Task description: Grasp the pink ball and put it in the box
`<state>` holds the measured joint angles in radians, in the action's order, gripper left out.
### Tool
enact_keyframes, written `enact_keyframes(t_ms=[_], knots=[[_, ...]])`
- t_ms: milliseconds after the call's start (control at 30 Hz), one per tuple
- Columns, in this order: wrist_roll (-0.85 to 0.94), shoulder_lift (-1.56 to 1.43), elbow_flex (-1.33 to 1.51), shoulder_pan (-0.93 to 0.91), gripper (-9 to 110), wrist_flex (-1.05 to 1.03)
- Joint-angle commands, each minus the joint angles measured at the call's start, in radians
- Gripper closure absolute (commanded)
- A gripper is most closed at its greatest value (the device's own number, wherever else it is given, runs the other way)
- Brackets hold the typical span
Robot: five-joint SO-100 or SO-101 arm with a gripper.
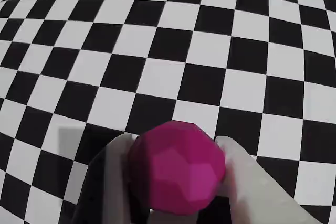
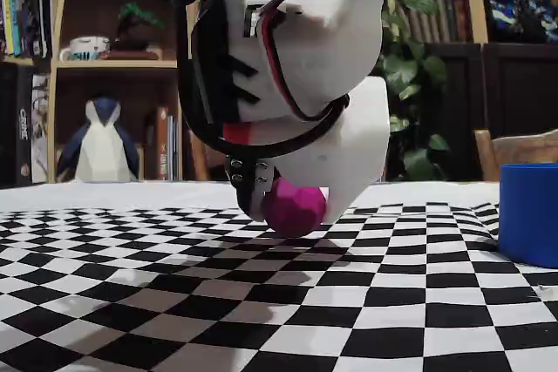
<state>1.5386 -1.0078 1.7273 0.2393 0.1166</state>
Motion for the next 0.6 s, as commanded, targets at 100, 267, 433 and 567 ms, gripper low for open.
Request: enact_keyframes(t_ms=[100,267,433,567], knots=[[0.008,-0.018,-0.037,0.002,101,0.008],[0.008,-0.035,-0.037,0.0,101,0.008],[0.008,-0.052,-0.037,0.0,101,0.002],[0.008,-0.071,-0.034,0.0,101,0.002]])
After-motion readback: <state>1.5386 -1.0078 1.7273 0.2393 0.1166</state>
